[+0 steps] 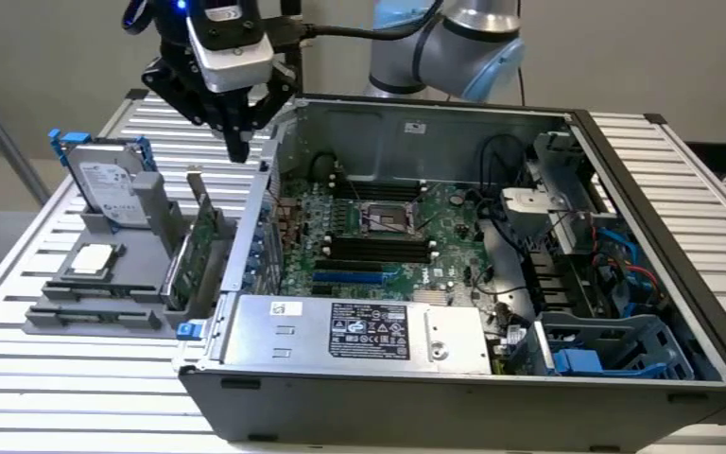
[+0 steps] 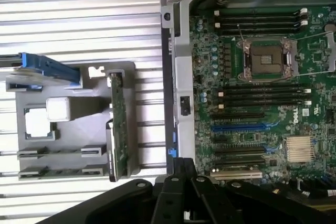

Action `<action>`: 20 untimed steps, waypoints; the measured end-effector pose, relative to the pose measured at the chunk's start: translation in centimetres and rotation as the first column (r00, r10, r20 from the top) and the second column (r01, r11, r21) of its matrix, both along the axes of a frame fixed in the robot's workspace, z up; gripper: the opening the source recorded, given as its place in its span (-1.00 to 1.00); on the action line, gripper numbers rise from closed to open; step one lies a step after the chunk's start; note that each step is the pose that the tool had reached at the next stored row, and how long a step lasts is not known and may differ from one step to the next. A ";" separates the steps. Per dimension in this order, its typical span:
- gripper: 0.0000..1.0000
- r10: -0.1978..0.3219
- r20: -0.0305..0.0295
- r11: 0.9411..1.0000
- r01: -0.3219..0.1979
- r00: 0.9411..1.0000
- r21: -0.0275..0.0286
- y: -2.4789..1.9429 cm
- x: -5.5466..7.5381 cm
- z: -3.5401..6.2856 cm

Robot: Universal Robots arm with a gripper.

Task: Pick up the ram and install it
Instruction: 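Reach for the ram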

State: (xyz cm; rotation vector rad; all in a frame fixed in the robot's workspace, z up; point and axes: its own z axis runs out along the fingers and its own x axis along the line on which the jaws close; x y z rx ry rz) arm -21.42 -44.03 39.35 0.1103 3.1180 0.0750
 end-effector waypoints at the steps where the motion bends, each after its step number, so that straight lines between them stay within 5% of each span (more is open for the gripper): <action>1: -1.00 0.000 0.000 1.000 0.000 1.000 0.000 -0.18 -0.5 0.00; 10: -1.00 0.000 0.000 1.000 0.000 1.000 0.000 -1.78 -4.6 -0.08; 20: -1.00 0.000 0.000 1.000 0.000 1.000 0.000 -2.39 -9.1 -0.83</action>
